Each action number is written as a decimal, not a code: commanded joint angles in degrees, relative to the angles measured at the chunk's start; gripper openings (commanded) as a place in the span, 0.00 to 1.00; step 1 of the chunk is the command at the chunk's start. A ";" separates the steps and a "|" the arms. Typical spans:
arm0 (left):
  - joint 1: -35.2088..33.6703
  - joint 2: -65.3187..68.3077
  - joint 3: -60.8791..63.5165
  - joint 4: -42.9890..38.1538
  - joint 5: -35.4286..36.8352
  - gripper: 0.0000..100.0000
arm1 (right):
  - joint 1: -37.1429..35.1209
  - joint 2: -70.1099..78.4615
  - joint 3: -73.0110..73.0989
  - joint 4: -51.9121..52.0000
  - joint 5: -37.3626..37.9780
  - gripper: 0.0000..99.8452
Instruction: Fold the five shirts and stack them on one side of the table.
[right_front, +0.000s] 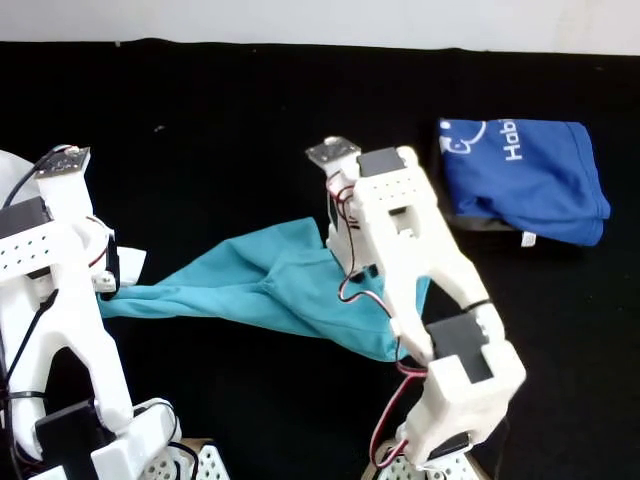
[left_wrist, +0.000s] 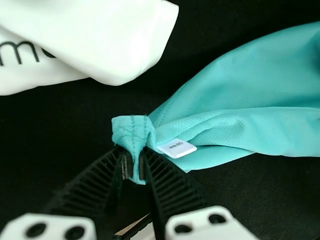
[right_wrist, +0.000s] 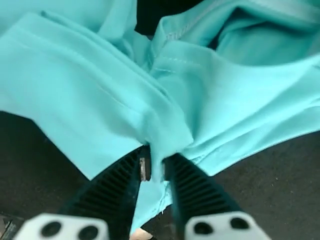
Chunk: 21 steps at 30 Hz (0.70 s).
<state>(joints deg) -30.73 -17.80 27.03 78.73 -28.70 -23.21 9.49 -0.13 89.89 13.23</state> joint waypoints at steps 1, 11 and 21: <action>0.48 -1.45 -1.71 -0.53 -0.44 0.01 | 0.22 -9.19 -1.98 1.80 0.09 0.03; 0.57 -1.45 -1.63 -0.70 -0.44 0.01 | 0.04 -23.25 17.45 2.42 0.53 0.05; 1.89 -1.45 -1.71 -0.70 -0.44 0.01 | -14.37 -35.91 28.88 1.54 0.53 0.21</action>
<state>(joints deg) -29.58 -17.80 27.03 78.73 -28.70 -32.79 -21.98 28.00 91.91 13.23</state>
